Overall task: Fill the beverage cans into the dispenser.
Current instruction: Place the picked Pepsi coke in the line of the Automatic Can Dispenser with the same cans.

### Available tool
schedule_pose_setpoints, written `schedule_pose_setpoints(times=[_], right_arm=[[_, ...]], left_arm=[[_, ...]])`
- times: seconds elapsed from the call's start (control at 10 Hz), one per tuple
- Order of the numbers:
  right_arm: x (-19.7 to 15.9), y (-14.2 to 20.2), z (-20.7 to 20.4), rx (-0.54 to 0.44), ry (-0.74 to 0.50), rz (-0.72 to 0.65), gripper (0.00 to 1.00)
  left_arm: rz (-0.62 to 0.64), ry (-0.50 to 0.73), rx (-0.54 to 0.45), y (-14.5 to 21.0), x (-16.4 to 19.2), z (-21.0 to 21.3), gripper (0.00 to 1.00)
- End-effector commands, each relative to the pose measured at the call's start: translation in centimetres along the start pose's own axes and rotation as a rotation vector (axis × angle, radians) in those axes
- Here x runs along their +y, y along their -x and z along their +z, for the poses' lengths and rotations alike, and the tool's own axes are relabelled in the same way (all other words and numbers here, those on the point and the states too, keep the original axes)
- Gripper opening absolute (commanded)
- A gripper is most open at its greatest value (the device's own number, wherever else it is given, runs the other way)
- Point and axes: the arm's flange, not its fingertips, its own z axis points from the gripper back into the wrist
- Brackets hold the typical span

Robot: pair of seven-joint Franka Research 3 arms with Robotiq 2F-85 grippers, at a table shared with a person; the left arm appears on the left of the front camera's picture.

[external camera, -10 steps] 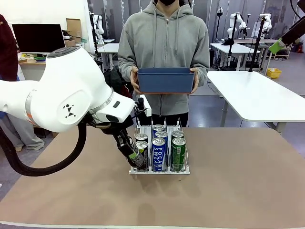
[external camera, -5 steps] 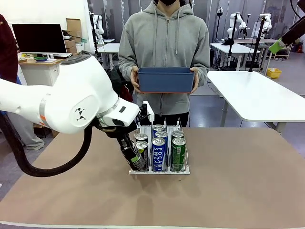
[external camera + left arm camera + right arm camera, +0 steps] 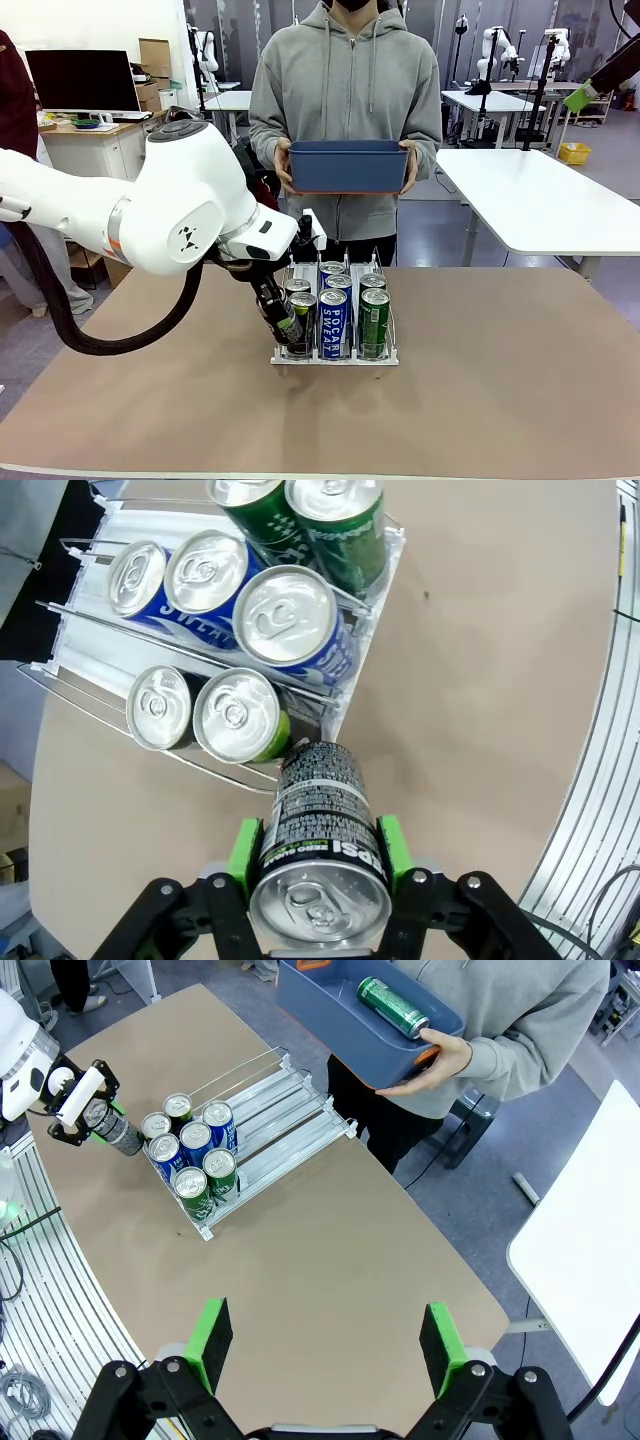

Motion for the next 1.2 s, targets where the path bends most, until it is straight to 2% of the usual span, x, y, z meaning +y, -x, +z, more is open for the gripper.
schedule_pose_setpoints(times=[0.0, 0.5, 1.1], right_arm=[[0.0, 0.0, -0.1, 0.001, 0.000, 0.000, 1.00], [0.0, 0.0, -0.1, 0.001, 0.000, 0.000, 1.00], [0.0, 0.0, -0.1, 0.001, 0.000, 0.000, 1.00]], left_arm=[[0.015, -0.058, -0.008, -1.3, 0.9, -0.7, 0.58], [-0.018, -0.006, -0.016, -2.3, 1.6, -1.6, 0.58], [0.030, -0.044, -0.049, -4.2, 3.5, -3.4, 0.58]])
